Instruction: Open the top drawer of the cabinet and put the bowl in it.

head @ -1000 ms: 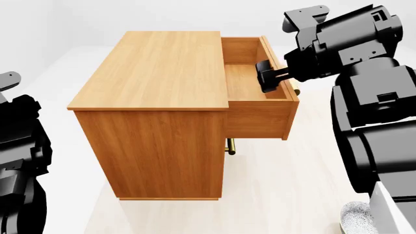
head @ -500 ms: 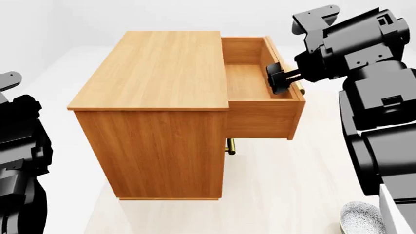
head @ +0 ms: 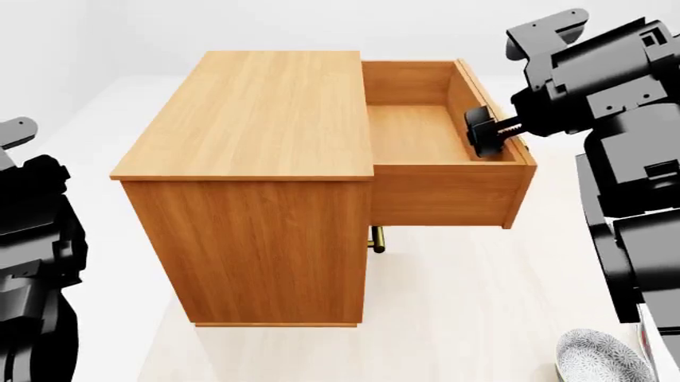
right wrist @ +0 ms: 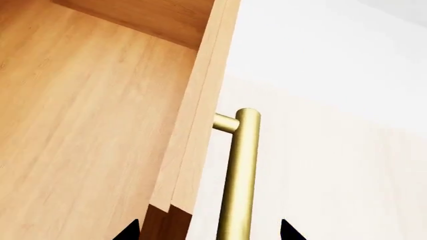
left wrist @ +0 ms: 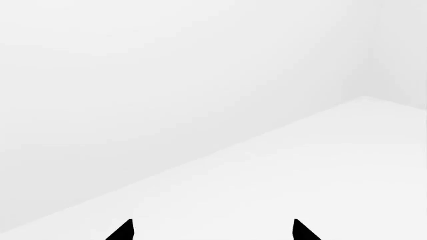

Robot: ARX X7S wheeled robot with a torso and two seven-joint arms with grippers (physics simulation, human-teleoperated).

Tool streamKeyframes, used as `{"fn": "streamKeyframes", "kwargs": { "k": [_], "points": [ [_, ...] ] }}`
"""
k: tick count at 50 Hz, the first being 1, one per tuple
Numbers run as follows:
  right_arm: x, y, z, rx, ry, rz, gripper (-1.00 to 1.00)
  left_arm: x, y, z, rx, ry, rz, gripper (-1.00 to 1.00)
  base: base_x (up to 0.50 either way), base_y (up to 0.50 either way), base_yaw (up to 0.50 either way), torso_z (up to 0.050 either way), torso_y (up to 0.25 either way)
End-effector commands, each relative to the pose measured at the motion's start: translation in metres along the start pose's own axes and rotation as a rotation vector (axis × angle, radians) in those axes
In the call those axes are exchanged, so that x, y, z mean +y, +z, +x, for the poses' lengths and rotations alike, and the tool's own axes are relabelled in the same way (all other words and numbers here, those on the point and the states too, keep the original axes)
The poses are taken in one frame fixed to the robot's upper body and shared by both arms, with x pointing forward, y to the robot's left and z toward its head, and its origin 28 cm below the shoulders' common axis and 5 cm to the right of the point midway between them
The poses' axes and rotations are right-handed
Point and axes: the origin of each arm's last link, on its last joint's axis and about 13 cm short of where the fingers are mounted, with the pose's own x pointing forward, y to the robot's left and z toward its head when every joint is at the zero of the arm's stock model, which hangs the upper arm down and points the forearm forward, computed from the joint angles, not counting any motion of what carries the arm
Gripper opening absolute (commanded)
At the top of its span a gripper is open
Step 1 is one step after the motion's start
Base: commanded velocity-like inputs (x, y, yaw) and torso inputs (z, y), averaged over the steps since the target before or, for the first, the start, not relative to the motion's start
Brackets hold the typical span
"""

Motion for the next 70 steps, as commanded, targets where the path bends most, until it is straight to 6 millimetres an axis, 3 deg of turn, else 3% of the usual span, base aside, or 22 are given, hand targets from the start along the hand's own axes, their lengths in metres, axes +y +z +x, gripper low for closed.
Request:
{"fn": "streamKeyframes", "kwargs": {
  "k": [1, 31, 39, 50, 58, 63, 70],
  "points": [
    [-0.016, -0.003, -0.007, 0.016, -0.086, -0.004, 1.00, 0.000, -0.001, 0.000, 0.000, -0.001, 0.002, 1.00, 0.00, 0.00, 0.00, 0.000, 0.000],
    [-0.037, -0.016, -0.012, 0.063, -0.228, -0.006, 1.00, -0.001, 0.001, 0.000, -0.007, -0.002, 0.007, 1.00, 0.00, 0.00, 0.00, 0.000, 0.000],
    [-0.039, -0.012, -0.017, 0.024, -0.193, 0.049, 1.00, 0.000, 0.001, 0.000, -0.008, 0.001, 0.008, 1.00, 0.00, 0.00, 0.00, 0.000, 0.000],
    [-0.048, 0.010, -0.044, -0.217, -0.003, 0.253, 1.00, 0.000, 0.001, 0.000, -0.002, -0.004, 0.002, 1.00, 0.00, 0.00, 0.00, 0.000, 0.000],
    [-0.067, 0.023, -0.078, -0.424, 0.089, 0.412, 1.00, -0.001, 0.002, -0.001, -0.004, -0.007, 0.002, 1.00, 0.00, 0.00, 0.00, 0.000, 0.000],
    [-0.083, 0.015, -0.093, -0.494, 0.076, 0.457, 1.00, -0.001, 0.002, 0.000, -0.004, -0.005, -0.001, 1.00, 0.00, 0.00, 0.00, 0.000, 0.000],
    [-0.086, -0.025, -0.112, -0.538, 0.136, 0.499, 1.00, 0.000, 0.003, 0.000, -0.004, -0.001, -0.001, 1.00, 0.00, 0.00, 0.00, 0.000, 0.000]
  ]
}}
